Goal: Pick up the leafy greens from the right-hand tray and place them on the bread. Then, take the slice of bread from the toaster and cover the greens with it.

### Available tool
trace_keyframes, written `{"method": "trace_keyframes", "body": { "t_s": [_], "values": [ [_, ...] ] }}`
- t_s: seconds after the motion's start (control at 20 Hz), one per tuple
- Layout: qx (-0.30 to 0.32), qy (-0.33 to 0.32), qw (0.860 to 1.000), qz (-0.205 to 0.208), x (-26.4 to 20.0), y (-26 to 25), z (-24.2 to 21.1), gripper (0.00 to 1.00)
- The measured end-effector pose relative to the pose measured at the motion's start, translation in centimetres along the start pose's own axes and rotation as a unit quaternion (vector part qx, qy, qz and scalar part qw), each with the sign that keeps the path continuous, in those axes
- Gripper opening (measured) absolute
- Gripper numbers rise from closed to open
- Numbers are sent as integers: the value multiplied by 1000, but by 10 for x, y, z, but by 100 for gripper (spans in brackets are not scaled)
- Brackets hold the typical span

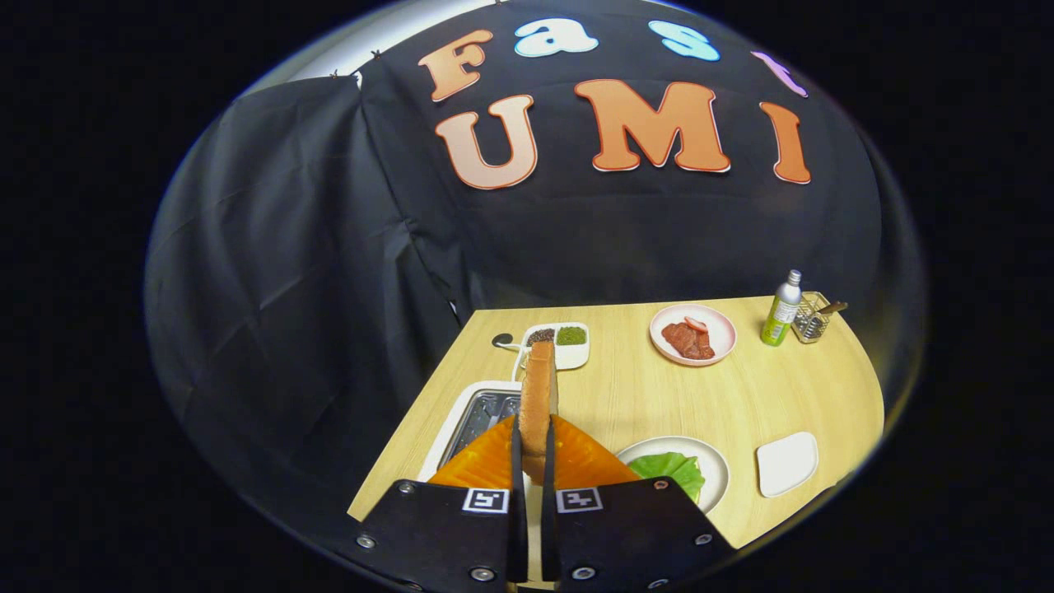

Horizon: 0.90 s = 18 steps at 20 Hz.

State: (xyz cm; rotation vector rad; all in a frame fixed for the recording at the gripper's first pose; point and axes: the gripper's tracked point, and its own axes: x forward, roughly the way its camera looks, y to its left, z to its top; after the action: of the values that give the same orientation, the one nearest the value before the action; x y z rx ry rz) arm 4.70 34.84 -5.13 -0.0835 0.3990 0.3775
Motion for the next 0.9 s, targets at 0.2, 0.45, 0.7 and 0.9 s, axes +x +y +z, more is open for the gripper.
{"method": "trace_keyframes", "body": {
  "t_s": [0.2, 0.45, 0.7, 0.9],
  "values": [
    [7, 15, 1000, -12, 0, -27, -17, 6],
    [9, 38, 999, -24, 4, -59, -42, 7],
    [16, 53, 998, -14, 13, -79, -59, 7],
    [25, 78, 997, -5, 29, -98, -84, 7]
  ]
}}
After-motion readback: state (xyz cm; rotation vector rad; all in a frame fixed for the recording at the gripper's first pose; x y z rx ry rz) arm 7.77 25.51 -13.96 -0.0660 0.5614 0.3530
